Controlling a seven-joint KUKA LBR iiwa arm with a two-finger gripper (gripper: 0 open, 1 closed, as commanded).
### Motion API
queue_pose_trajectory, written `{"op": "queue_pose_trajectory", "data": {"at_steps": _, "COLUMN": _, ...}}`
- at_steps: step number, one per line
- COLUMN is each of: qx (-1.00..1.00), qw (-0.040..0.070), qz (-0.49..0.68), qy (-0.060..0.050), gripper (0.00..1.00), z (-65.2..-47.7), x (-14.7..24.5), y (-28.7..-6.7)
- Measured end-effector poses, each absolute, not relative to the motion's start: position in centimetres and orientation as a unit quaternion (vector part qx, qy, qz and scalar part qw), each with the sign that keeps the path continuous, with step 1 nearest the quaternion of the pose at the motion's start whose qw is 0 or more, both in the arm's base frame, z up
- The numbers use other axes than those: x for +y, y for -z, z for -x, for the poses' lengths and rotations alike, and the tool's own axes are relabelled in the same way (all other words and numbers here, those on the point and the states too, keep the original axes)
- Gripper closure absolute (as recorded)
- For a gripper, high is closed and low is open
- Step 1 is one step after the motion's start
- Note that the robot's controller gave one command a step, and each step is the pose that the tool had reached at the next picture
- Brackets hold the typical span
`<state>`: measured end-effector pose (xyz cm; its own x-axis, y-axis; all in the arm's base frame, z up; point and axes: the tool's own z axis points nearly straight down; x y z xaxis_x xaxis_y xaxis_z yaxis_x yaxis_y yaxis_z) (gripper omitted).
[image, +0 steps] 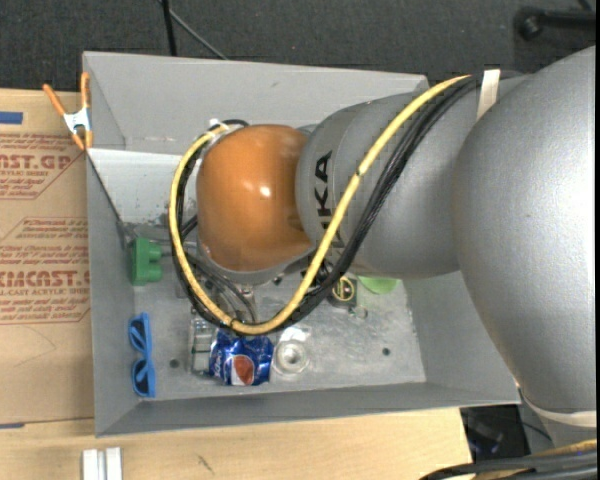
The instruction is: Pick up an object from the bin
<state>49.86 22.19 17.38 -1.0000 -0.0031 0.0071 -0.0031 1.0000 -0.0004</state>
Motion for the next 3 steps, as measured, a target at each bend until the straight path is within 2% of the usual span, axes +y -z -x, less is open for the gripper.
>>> {"op": "queue_pose_trajectory", "data": {"at_steps": 1, "qx": -0.998, "qw": -0.001, "qz": -0.057, "qy": 0.000, "gripper": 0.00, "z": -48.6, "x": 15.9, "y": -6.7}}
{"op": "queue_pose_trajectory", "data": {"at_steps": 2, "qx": -0.999, "qw": -0.001, "qz": -0.032, "qy": 0.001, "gripper": 0.00, "z": -48.6, "x": 15.9, "y": -10.1}}
{"op": "queue_pose_trajectory", "data": {"at_steps": 3, "qx": -1.000, "qw": 0.001, "qz": -0.010, "qy": 0.001, "gripper": 0.00, "z": -48.0, "x": 16.1, "y": -9.9}}
